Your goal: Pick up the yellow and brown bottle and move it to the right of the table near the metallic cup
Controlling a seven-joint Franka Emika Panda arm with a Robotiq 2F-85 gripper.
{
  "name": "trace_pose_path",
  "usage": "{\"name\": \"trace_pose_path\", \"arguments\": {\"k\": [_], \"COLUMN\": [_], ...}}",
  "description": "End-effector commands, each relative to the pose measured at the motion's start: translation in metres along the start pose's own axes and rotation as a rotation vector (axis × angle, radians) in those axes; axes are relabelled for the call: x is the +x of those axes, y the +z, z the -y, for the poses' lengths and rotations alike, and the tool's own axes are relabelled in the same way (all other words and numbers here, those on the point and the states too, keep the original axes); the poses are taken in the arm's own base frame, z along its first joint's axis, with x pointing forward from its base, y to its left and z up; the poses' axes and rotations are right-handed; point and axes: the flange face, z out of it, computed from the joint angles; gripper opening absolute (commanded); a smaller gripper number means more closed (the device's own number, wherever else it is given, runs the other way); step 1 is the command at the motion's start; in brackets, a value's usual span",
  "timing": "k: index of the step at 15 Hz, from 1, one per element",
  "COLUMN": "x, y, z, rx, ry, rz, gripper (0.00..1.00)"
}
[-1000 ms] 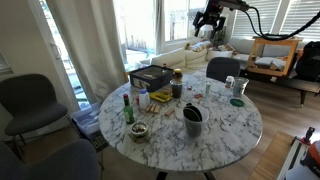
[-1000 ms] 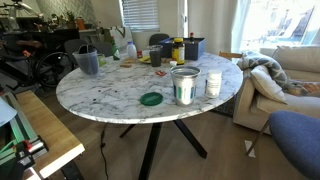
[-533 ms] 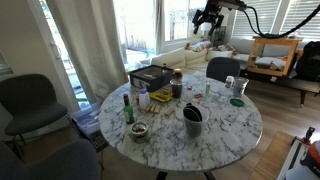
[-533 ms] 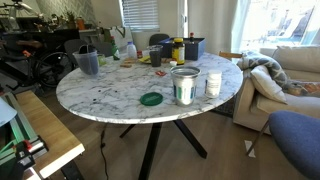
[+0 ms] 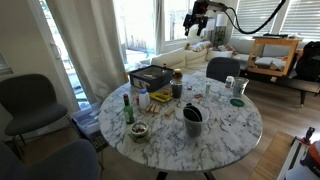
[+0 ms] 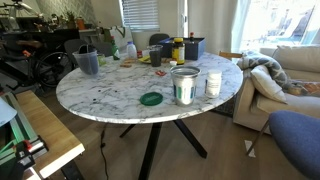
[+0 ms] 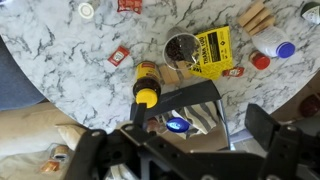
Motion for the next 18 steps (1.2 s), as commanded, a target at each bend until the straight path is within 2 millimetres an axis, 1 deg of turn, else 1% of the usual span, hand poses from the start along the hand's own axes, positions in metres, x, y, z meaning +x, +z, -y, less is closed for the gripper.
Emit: {"name": "trace_pose_path", "arguments": {"k": [1, 3, 8, 9, 10, 11, 12, 16, 17, 18], "x": [0.008, 0.018, 0.021, 0.027, 0.044, 0.054, 0.068, 0.098, 0.106, 0.112], "y": [0.002, 0.006, 0.004, 0.012, 0.031, 0.043, 0.061, 0.125, 0.141, 0.157], "z": [0.001, 0.002, 0.001, 0.005, 0.011, 0.014, 0.018, 0.048, 0.051, 0.05], "rx": [0.004, 0.003, 0.002, 0.007, 0.012, 0.022, 0.025, 0.009, -0.015, -0.031], "ry": [-0.008, -0.016, -0.019, 0.007, 0.033, 0.046, 0.027, -0.02, -0.009, 0.008], "rz": [0.018, 0.028, 0.026, 0.009, -0.01, -0.009, 0.003, 0.079, 0.072, 0.072], "gripper": [1.0, 1.0, 1.0, 1.0, 1.0, 1.0, 1.0, 1.0, 1.0, 1.0]}}
